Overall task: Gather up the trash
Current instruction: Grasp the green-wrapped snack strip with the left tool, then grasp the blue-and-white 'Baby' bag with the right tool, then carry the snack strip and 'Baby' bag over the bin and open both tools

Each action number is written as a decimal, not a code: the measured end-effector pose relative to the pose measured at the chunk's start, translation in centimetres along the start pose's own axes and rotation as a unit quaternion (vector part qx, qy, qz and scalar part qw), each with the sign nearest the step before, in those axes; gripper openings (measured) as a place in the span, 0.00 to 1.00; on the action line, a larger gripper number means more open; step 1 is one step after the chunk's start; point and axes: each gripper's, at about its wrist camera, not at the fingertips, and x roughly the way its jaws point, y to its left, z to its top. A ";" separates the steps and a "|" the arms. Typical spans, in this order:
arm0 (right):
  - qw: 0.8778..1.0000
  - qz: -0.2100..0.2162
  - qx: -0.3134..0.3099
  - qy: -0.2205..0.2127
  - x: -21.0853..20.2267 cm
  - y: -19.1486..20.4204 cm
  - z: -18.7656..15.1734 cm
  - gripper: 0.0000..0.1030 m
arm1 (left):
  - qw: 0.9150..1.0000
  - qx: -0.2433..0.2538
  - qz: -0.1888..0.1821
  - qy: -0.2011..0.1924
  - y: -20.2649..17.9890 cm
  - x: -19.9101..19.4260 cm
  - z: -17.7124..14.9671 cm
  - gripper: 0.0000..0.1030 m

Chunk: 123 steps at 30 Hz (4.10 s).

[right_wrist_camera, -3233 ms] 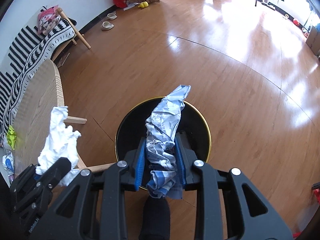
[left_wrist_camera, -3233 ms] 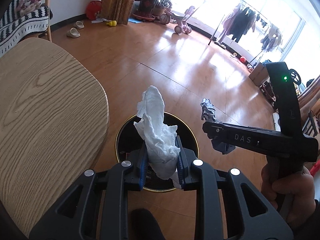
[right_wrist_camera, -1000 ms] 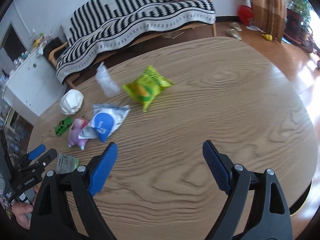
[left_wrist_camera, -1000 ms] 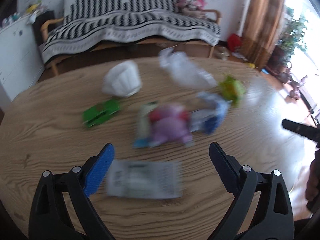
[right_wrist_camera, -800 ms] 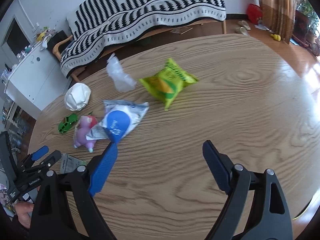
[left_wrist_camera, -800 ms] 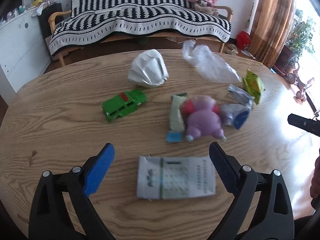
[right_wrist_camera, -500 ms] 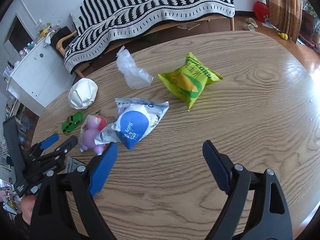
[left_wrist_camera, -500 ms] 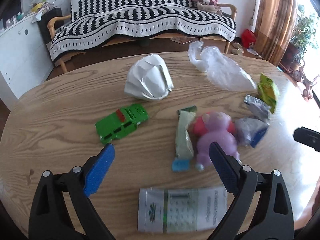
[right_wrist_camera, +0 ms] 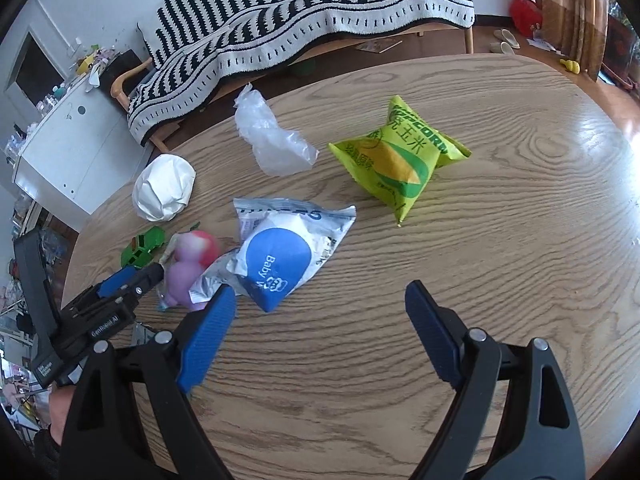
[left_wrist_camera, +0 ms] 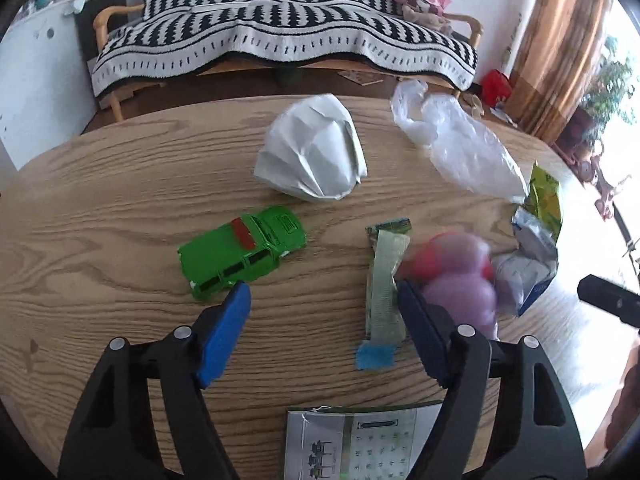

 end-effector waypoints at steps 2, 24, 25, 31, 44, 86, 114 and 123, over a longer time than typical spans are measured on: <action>1.000 -0.001 0.000 0.002 0.4 0.2 0.0 0.81 | 1.000 0.014 0.002 0.004 -0.6 0.4 -0.2 0.71; 0.994 0.078 0.076 0.008 4.6 0.3 1.2 0.81 | 1.000 -0.003 0.016 -0.020 -1.5 -4.1 0.0 0.09; 0.994 0.080 0.078 0.005 4.7 0.4 1.4 0.81 | 1.000 -0.003 0.016 -0.020 -1.7 -4.2 0.0 0.09; 0.987 0.119 0.103 0.002 5.1 -0.2 1.5 0.55 | 1.000 -0.005 0.007 -0.022 -2.8 -4.8 0.1 0.09; 0.994 0.081 0.070 -0.018 -0.9 -2.8 0.8 0.44 | 0.999 0.020 -0.014 -0.027 -7.1 -5.8 0.1 0.09; 0.928 -0.217 0.300 -0.043 -22.3 -47.0 -20.5 0.44 | 0.912 0.286 -0.289 0.040 -52.5 -5.3 -14.7 0.09; 0.885 -0.233 0.383 -0.123 -26.9 -49.8 -22.9 0.78 | 0.885 0.324 -0.319 0.096 -60.1 -2.1 -19.7 0.09; 0.875 -0.236 0.398 -0.140 -28.2 -50.4 -23.6 0.80 | 0.881 0.317 -0.329 0.122 -61.7 -0.9 -20.6 0.48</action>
